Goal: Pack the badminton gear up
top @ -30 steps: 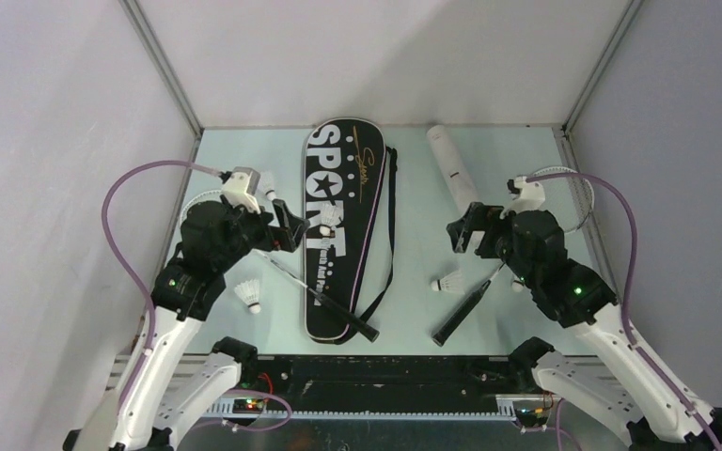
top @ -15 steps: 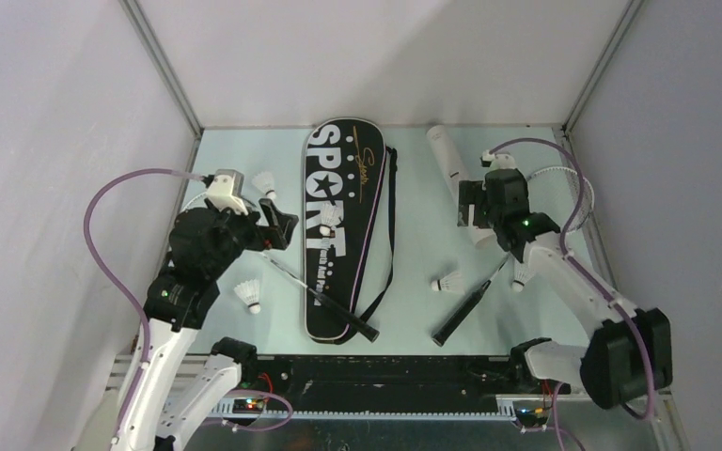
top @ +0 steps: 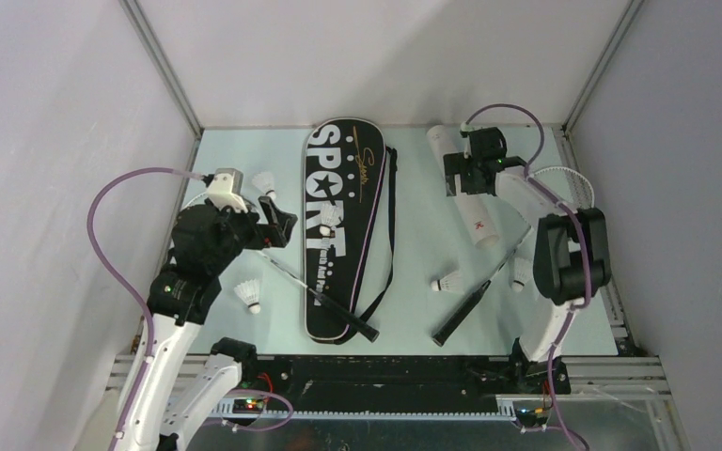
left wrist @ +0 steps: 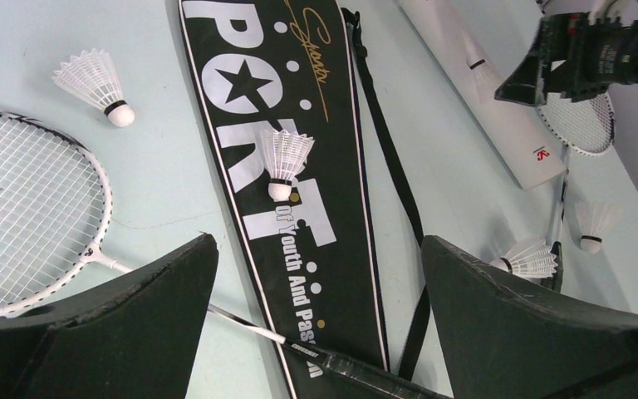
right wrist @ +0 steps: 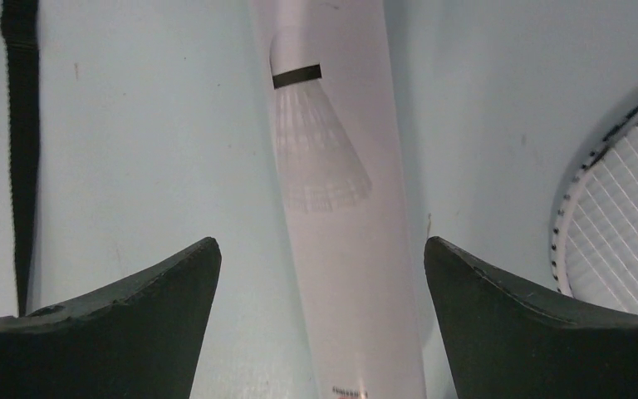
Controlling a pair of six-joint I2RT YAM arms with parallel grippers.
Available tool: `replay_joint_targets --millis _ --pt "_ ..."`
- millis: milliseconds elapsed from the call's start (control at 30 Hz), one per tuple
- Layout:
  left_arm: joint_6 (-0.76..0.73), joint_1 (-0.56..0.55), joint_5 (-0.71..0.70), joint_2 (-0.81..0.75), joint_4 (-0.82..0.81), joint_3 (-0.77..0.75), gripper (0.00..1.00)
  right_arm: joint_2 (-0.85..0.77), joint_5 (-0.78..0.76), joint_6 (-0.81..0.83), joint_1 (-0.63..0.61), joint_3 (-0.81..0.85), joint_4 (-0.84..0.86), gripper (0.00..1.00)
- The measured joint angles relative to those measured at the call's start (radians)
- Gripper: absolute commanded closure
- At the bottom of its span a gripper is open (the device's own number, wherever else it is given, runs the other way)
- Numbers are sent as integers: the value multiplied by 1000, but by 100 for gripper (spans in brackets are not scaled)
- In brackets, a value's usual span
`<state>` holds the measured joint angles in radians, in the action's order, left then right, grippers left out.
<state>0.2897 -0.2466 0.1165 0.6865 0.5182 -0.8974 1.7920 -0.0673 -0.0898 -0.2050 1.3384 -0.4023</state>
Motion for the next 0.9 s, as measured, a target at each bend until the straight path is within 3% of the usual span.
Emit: replay_joint_targets --millis 233,467,533,733,900 --pt "2 9 9 1 -1 0 0 163 -8 19 9 102 -47 8" --pt "8 16 29 2 -31 12 0 212 -8 19 22 107 -98 15" --pt "8 18 45 -3 -49 29 1 213 -8 19 25 108 -100 19" --pt "6 20 65 -53 -117 119 1 213 5 19 32 110 -106 46" --pt "5 20 61 -103 -189 169 5 204 23 19 33 112 -119 57"
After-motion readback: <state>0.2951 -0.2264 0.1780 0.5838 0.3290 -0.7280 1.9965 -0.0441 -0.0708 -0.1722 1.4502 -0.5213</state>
